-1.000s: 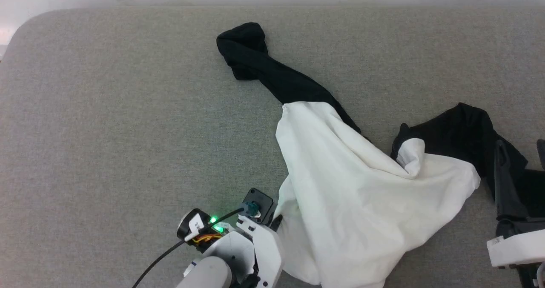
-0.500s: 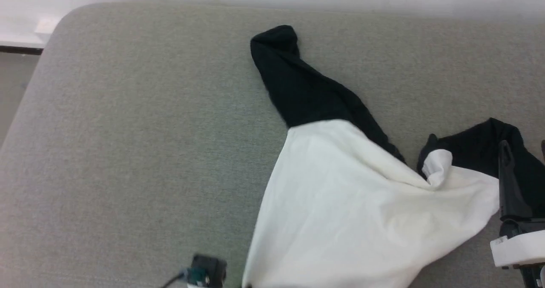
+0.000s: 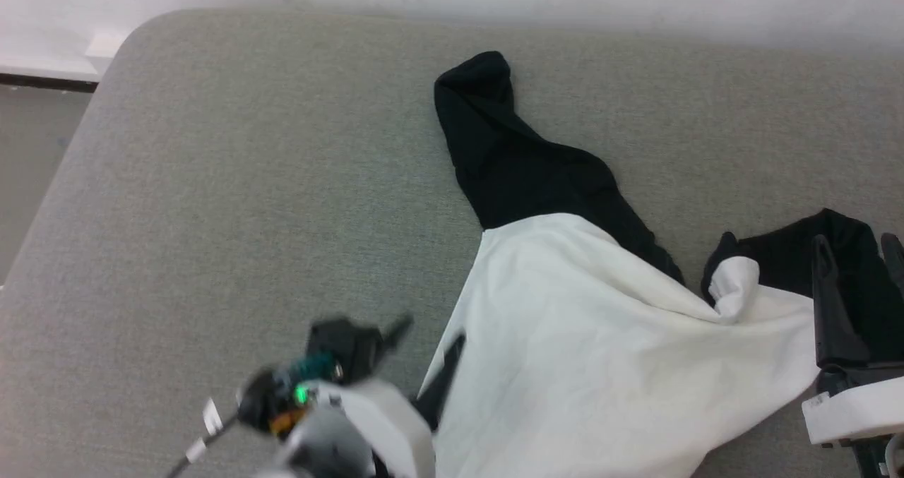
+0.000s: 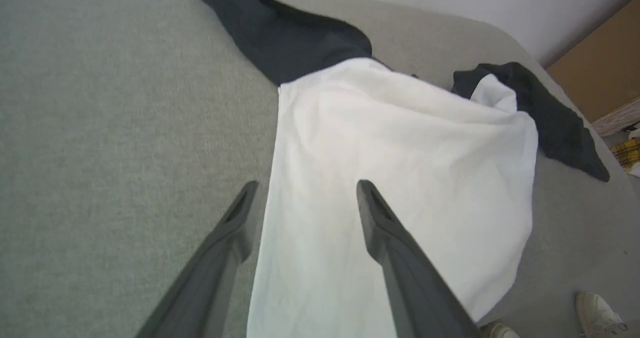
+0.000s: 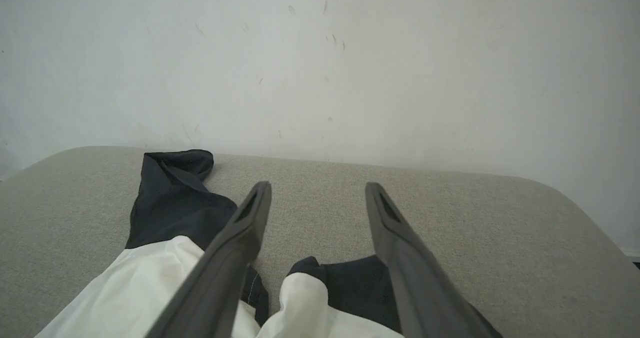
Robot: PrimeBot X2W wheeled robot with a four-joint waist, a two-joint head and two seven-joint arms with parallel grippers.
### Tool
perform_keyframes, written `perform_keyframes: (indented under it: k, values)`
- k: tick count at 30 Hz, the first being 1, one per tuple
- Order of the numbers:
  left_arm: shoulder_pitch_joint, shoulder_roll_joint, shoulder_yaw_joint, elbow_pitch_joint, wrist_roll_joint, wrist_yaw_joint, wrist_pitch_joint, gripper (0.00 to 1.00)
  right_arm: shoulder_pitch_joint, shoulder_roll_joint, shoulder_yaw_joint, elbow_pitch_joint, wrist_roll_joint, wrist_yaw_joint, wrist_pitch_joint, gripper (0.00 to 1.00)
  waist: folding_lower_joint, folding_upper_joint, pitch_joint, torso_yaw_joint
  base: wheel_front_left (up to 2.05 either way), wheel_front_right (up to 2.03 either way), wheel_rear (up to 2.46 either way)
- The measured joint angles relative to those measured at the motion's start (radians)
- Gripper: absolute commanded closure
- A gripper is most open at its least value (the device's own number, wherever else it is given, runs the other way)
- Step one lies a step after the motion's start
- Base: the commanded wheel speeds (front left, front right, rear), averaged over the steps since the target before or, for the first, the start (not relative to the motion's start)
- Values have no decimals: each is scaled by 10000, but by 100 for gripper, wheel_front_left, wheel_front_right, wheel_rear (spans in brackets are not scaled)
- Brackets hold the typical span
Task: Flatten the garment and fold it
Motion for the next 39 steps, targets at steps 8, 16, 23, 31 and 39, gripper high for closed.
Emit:
perform_keyframes:
  k: [8,16,23,31,39]
  values:
    - [-2893,123,-8,909,763,-612,267,0,-7,0,115,46,8,0,0,0,0,-1,65,-603,0,0,0]
    - [-4004,63,-493,3950,1175,-830,957,0,-48,-2,157,117,8,0,-6,0,1,-1,404,-1386,0,0,0]
    - [-4527,-387,-581,5666,1066,-872,769,0,-155,-2,109,107,8,0,-10,0,0,-1,814,-1754,0,0,0]
    - [-5087,-932,-477,6520,721,-1116,-236,100,-314,-54,63,54,6,-2,19,0,1,-1,972,-1570,0,0,0]
    - [-3623,-449,943,4512,-13,-198,-1442,100,-297,-54,38,13,0,0,90,0,0,-1,729,-1084,0,0,0]
